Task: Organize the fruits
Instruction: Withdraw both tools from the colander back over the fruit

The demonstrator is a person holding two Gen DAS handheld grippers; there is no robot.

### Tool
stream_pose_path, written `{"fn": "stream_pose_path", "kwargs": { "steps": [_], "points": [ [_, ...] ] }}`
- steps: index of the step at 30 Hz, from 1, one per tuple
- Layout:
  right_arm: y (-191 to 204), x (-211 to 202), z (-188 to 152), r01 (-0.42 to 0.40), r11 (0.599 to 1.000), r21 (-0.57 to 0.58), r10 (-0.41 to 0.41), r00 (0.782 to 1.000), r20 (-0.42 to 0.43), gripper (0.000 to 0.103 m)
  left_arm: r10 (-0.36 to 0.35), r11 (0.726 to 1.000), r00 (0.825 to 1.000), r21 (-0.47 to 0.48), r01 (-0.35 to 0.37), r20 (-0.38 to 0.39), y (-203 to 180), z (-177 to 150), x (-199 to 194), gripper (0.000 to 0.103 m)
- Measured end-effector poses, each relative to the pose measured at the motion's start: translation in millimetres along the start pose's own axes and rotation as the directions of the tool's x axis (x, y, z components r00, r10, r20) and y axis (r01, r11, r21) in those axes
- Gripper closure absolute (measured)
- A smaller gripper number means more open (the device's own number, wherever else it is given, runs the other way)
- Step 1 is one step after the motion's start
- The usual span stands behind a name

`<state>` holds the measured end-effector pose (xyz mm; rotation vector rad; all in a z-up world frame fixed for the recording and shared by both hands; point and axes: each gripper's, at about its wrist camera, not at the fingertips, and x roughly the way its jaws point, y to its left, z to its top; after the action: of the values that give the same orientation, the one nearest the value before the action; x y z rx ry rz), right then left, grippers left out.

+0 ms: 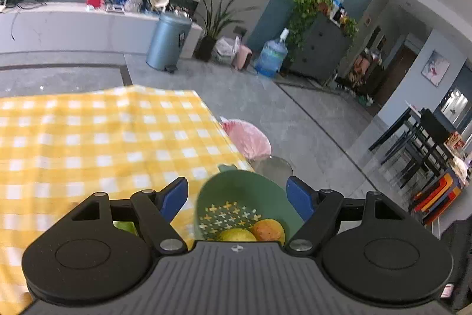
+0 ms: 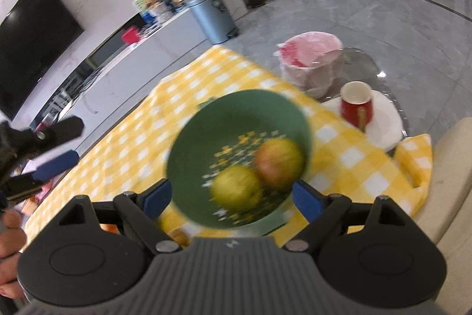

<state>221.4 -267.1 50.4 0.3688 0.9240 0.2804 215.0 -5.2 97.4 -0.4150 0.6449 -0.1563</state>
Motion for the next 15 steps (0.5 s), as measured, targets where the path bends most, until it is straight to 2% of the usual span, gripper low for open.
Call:
{"fn": "stream_pose_path", "kwargs": {
  "steps": [6, 11, 15],
  "points": [
    [53.2, -5.3, -16.7, -0.064, 0.996, -0.068, 0.063, 0.998, -0.020, 0.017, 0.054, 0.997, 0.995, 0.041, -0.057, 0.078, 15.7, 1.0, -59.1, 0.014],
    [97.8, -5.0, -36.0, -0.158, 0.983, -0.098, 0.152, 0.986, -0.063, 0.017, 0.181, 0.979, 0.978, 0.075, -0.189, 0.103, 30.4, -5.0, -91.9, 0.014],
    [134.3, 0.1, -57.5, -0.183, 0.976, -0.121, 0.174, 0.982, -0.080, 0.017, 0.221, 0.973, 0.971, 0.039, -0.225, 0.088, 54.7, -17.6, -109.8, 0.014]
  ]
}}
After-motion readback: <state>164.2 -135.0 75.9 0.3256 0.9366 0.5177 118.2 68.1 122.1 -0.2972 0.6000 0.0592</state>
